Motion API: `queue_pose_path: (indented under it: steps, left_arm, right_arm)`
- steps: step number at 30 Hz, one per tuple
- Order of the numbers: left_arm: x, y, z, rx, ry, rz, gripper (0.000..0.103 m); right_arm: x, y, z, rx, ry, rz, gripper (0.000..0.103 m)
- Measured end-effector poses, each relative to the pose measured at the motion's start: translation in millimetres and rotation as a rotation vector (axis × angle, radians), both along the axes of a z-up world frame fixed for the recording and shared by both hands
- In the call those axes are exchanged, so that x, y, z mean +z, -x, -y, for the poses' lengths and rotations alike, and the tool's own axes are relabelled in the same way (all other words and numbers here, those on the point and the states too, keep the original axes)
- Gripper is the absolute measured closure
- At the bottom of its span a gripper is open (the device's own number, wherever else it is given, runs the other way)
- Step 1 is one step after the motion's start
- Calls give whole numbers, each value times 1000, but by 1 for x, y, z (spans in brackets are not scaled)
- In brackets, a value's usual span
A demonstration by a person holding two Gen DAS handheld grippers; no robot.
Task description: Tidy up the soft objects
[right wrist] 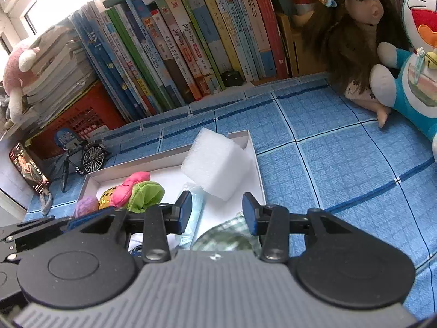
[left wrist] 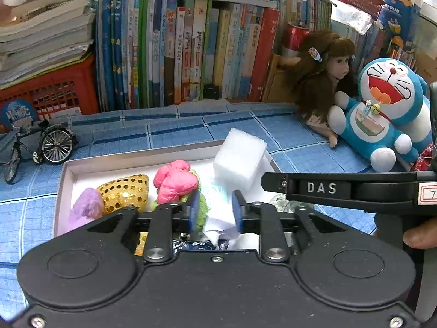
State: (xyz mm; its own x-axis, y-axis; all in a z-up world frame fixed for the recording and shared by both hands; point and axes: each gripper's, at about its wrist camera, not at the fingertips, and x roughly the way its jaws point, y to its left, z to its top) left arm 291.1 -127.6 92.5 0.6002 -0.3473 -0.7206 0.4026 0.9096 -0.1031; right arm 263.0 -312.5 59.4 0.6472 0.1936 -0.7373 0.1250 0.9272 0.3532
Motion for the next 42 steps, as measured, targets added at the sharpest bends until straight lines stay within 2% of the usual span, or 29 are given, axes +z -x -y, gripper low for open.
queue_pose_path:
  steps: [7,12,16,20,27,32,36,42]
  left_arm:
    - [17,20,-8,19,-22,36,59]
    - [32,42,-17,28,-18,67,50]
    - [44,64,-27,33,-10,105,42]
    - [55,91,-40,25,12,146,27]
    - [63,143,-62,4,48,235,22]
    - [63,172,-75,2,67,291,18]
    - [60,196,-84,6,70,342,15]
    - [47,225,-98,1,87,371,10]
  right_arm:
    - [18,19,0,9,15,28,54]
    - [34,39,-5,31,48,71,40]
    - [48,62,-11,61,84,120,38]
    - [60,89,-16,88,126,185,30]
    - [72,142,-20,127,177,306,16]
    - [71,172,-22,134,206,378,11]
    - [68,192,-24,132,224,427,4]
    - [61,223,-35,140,289,503,0]
